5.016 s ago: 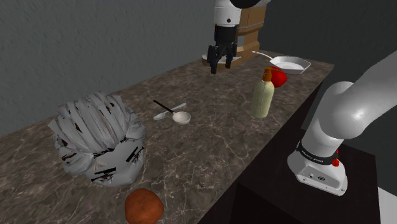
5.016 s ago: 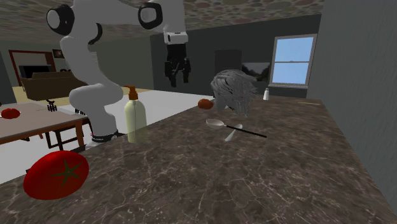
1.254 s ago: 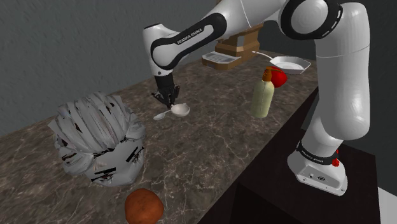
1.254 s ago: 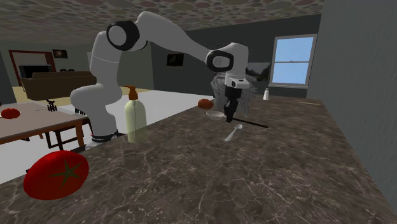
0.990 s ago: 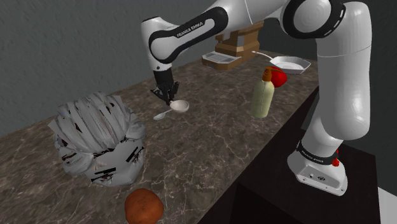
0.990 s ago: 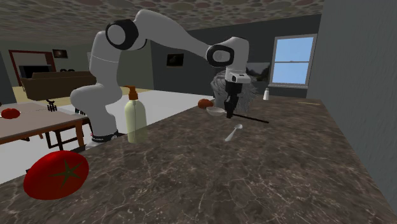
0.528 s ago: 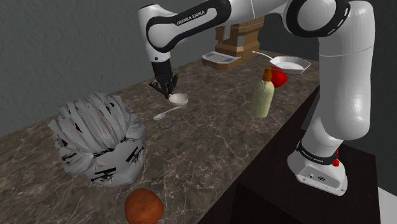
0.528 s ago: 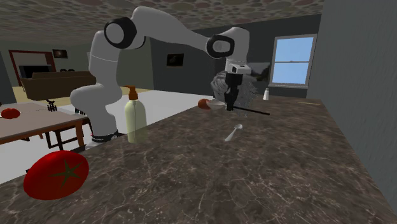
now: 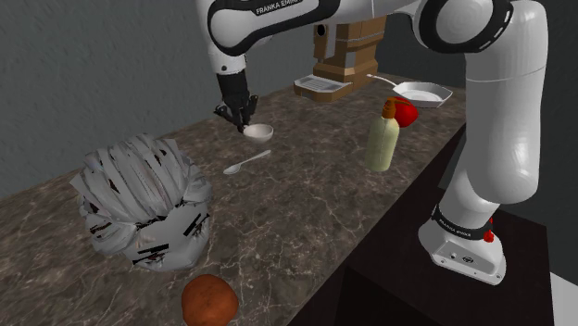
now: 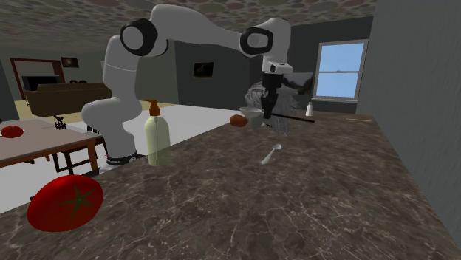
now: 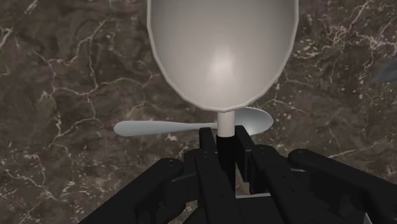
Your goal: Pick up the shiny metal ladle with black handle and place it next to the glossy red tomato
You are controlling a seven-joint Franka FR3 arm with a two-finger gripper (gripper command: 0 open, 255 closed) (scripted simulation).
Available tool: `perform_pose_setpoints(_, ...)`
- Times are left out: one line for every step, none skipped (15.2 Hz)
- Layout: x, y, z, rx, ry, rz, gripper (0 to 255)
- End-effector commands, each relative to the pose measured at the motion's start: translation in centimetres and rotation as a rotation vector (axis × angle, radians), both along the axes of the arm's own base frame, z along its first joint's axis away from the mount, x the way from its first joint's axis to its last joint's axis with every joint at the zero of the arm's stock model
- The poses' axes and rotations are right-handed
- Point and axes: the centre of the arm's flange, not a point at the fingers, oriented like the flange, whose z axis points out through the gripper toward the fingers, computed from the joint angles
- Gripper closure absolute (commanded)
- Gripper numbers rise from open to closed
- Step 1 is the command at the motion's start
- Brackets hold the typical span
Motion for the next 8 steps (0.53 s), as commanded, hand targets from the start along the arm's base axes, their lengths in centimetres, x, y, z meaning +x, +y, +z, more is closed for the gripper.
perform_pose_setpoints(0.0, 0.0, 1.1, 0.000, 0.000, 0.000, 255)
perform_pose_setpoints(0.0, 0.0, 1.6, 0.000, 0.000, 0.000, 255)
perform_pose_setpoints(0.0, 0.0, 2.1, 0.000, 0.000, 0.000, 255)
perform_pose_setpoints(0.0, 0.0, 2.7, 0.000, 0.000, 0.000, 255)
perform_pose_setpoints(0.0, 0.0, 3.2, 0.000, 0.000, 0.000, 255)
perform_pose_setpoints(0.0, 0.0, 3.7, 0.000, 0.000, 0.000, 255)
perform_pose_setpoints(0.0, 0.0, 3.9, 0.000, 0.000, 0.000, 255)
perform_pose_setpoints(-0.9, -1.0, 3.9, 0.000, 0.000, 0.000, 255)
